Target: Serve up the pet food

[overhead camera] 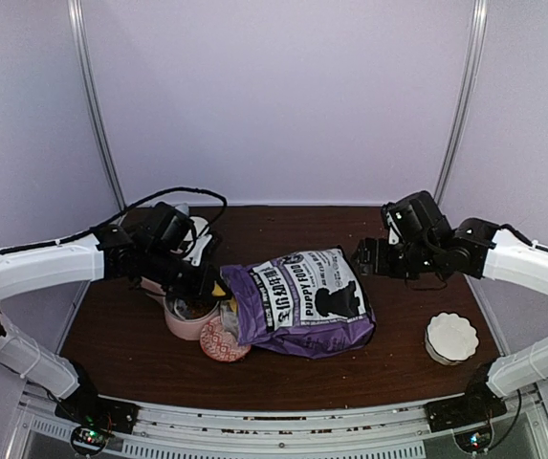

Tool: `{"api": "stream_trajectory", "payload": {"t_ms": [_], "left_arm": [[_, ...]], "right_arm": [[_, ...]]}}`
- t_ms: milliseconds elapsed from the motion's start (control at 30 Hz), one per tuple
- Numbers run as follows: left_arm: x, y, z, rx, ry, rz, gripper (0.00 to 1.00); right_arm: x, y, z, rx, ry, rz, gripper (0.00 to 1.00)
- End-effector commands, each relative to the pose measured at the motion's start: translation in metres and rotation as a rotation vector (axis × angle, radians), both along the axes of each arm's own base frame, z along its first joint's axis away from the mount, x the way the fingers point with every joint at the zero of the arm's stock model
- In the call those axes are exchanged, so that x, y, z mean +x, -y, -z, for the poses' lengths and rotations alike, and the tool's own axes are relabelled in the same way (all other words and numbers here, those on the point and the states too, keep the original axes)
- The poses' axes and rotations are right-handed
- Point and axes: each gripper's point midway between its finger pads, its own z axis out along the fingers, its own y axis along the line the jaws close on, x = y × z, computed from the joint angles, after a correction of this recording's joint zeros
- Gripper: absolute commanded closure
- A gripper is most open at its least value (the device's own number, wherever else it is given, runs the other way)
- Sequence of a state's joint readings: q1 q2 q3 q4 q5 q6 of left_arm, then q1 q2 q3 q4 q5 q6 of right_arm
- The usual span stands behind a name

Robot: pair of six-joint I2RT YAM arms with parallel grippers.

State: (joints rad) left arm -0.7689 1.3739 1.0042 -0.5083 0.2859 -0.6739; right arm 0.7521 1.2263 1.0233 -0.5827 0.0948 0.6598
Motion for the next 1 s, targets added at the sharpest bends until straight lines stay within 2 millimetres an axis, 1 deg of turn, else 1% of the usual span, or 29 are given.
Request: {"api": "stream_trajectory", "payload": {"t_ms": [0, 100, 233, 333, 400, 500, 600, 700, 767, 867, 967], "left_arm": [[0.004, -0.004, 0.004, 0.036, 0.020, -0.019, 1.00], [0.006, 0.002, 0.017, 0.024, 0.007, -0.017, 1.00], [0.012, 0.018, 0.026, -0.014, 0.012, -0.001, 1.00], [0.020, 0.038, 0.030, -0.065, 0.038, 0.012, 1.00], [0.026, 0.055, 0.029, -0.130, 0.048, 0.015, 1.00], [0.027, 0.087, 0.019, -0.232, 0.055, 0.058, 1.00], [0.024, 0.114, 0.014, -0.272, 0.061, 0.117, 1.00], [0.022, 0.135, 0.003, -0.355, 0.058, 0.159, 1.00], [0.022, 0.143, -0.004, -0.404, 0.053, 0.172, 1.00], [0.021, 0.146, -0.014, -0.442, 0.060, 0.178, 1.00], [0.019, 0.149, -0.028, -0.494, 0.062, 0.188, 1.00]], "right_arm": [[-0.012, -0.001, 0.026, 0.066, -0.076, -0.010, 0.11], [-0.016, -0.003, 0.045, 0.079, -0.110, -0.015, 0.16], [-0.019, -0.011, 0.071, 0.100, -0.160, -0.024, 0.29], [-0.022, -0.018, 0.087, 0.132, -0.193, -0.036, 0.38], [-0.022, -0.021, 0.091, 0.148, -0.198, -0.040, 0.43], [-0.023, -0.022, 0.096, 0.154, -0.208, -0.039, 0.50], [-0.024, -0.022, 0.098, 0.163, -0.211, -0.038, 0.54], [-0.024, -0.022, 0.101, 0.161, -0.216, -0.036, 0.57], [-0.024, -0.022, 0.103, 0.159, -0.220, -0.035, 0.57], [-0.024, -0.022, 0.104, 0.158, -0.220, -0.031, 0.58], [-0.023, -0.022, 0.104, 0.158, -0.218, -0.028, 0.58]]}}
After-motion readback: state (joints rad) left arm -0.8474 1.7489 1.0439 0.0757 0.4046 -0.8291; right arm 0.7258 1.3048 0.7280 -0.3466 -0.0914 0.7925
